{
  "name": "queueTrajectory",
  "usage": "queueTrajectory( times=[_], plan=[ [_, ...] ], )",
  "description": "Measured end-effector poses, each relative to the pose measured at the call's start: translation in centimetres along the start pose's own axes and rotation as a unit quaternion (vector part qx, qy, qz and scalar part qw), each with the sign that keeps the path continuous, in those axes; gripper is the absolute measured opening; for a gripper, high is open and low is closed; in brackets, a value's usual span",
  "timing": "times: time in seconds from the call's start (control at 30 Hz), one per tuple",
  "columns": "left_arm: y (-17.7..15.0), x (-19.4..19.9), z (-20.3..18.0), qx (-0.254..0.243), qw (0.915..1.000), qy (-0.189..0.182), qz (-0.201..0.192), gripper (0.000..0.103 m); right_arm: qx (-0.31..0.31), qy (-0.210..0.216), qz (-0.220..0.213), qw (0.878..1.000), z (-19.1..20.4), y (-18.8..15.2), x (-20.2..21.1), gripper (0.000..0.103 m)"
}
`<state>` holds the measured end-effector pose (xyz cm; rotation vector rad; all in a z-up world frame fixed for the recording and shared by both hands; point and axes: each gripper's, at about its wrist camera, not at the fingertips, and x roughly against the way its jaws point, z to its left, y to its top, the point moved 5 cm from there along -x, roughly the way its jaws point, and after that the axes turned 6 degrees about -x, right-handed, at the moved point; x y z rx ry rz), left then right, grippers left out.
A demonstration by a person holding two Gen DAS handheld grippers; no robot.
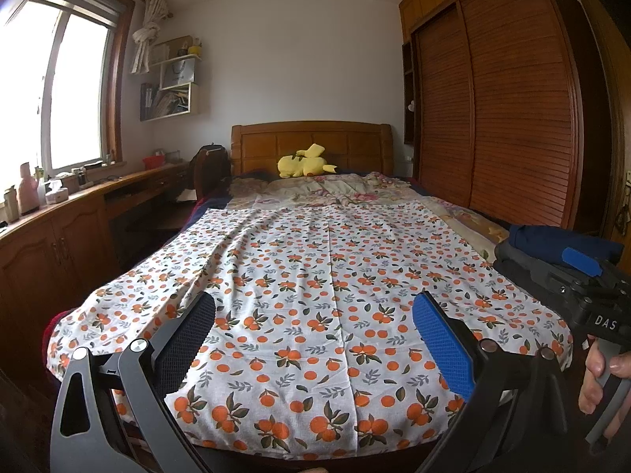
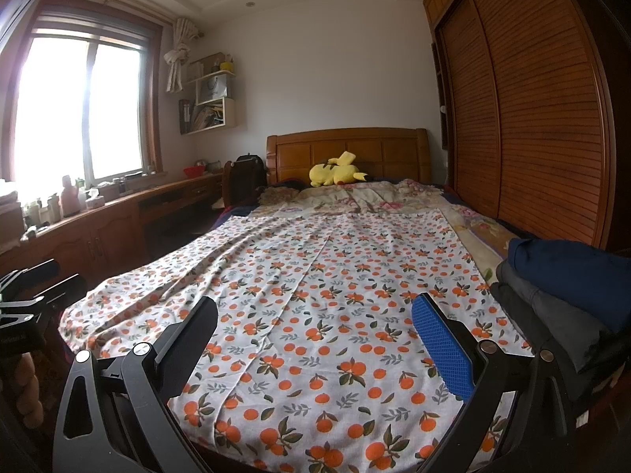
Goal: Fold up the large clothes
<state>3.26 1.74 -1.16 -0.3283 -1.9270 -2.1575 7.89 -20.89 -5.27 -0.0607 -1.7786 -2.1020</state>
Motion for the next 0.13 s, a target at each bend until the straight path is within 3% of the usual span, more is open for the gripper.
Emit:
queueTrajectory(
  times=[0.13],
  plan=[
    [-0.04,0.02,0.19,0.0,1.0,0.0,0.0,0.101,0.0,0.0,0.0,1.0,-0.03,0.05,-0.01,0.095]
  ],
)
